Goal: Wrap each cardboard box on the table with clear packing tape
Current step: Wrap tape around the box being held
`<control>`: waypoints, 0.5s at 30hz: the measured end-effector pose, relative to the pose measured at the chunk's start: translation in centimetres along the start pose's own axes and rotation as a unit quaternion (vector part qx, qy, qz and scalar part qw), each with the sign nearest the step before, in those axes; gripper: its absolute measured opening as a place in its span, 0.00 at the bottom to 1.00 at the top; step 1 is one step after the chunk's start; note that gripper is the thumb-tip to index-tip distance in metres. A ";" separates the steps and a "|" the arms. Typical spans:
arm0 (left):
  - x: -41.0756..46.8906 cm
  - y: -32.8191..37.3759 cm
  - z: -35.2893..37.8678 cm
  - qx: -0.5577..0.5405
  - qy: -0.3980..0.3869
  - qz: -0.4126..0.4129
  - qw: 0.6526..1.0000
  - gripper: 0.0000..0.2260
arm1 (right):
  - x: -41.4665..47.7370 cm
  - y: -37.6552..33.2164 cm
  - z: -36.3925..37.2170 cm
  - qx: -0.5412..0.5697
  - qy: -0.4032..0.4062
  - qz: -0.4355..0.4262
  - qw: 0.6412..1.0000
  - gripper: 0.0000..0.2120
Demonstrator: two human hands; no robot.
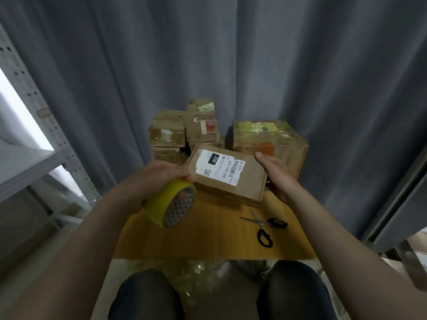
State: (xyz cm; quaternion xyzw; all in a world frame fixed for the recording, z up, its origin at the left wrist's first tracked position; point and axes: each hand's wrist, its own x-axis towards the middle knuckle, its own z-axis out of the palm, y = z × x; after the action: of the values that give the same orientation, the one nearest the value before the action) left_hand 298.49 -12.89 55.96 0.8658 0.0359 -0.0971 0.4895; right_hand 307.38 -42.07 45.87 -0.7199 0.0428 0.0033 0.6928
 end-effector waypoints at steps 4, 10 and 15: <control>-3.0 -4.0 -0.3 -0.025 -0.004 -0.068 0.997 0.09 | -1.8 2.3 3.6 -0.091 -0.071 0.011 0.993 0.14; -4.6 -7.3 -0.4 -0.074 0.033 -0.098 0.992 0.09 | -2.5 3.4 5.8 -0.179 -0.104 -0.150 0.967 0.15; -4.1 -8.1 1.4 -0.119 0.056 -0.093 0.987 0.07 | -4.2 4.7 5.9 -0.378 -0.166 -0.343 0.844 0.26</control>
State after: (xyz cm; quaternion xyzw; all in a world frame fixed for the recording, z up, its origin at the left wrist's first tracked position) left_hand 292.99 -9.70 49.27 0.7983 0.1553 -0.0887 0.5751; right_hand 303.25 -36.09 41.25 -0.8833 -0.3273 -0.0992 0.3206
